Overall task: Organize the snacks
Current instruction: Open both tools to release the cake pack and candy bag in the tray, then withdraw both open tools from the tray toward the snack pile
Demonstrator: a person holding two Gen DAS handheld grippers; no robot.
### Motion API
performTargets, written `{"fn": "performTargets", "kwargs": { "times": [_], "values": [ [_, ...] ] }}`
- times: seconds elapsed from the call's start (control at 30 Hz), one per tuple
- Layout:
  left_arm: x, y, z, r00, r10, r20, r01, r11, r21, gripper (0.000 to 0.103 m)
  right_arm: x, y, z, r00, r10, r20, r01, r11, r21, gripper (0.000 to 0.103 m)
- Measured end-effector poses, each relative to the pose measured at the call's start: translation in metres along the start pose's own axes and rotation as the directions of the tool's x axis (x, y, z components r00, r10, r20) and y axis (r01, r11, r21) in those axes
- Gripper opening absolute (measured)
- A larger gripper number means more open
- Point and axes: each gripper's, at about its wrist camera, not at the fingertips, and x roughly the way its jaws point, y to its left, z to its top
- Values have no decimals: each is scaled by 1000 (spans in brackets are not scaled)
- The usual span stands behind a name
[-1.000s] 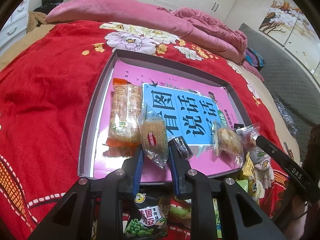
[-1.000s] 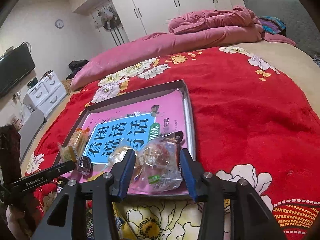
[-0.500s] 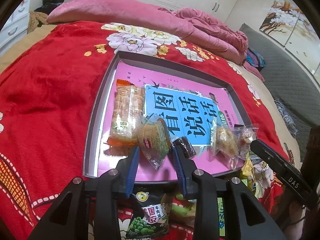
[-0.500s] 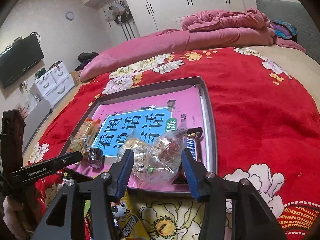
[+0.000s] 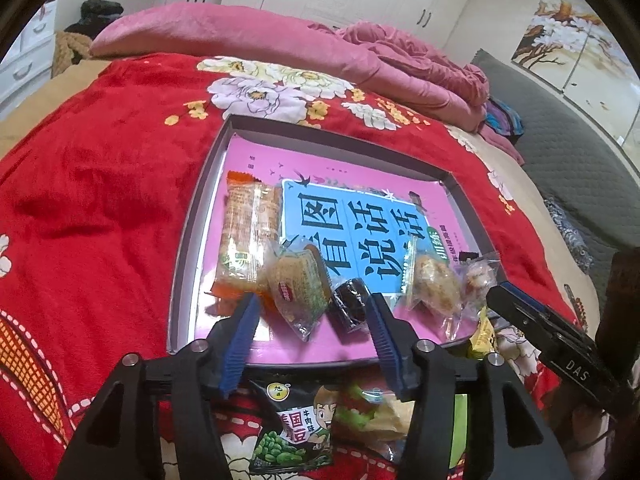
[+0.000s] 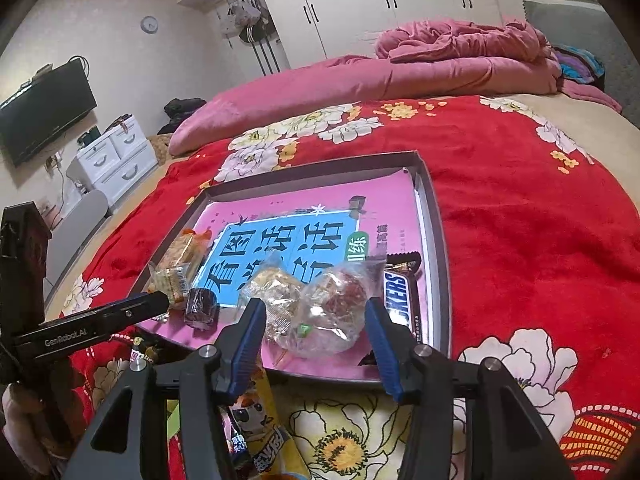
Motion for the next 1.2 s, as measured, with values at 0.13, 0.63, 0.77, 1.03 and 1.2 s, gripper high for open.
{"fn": "performTargets", "kwargs": {
  "times": [0.13,0.63,0.77,1.03,1.2],
  "values": [
    [-3,-1,1,1000,1,7,-1,1000,9,62,-2,-2,1,1000,-8,6,8,1000,7,51],
    [-20,-5,2,997,18,74,-21,999,31,75,-19,-2,5,997,-25,71,25,1000,0,63],
    [-25,-6,1,996,15,90,-18,999,30,78,-24,-1,4,996,-30,84,31,999,-10,64],
    [-33,-7,-1,995,3,104,-6,1000,27,79,-30,2,2,995,-41,91,44,999,-27,67],
    [-37,-4,-2,994,7,109,-9,1000,15,79,-34,4,-1,995,-43,91,46,998,-35,68]
  ]
}}
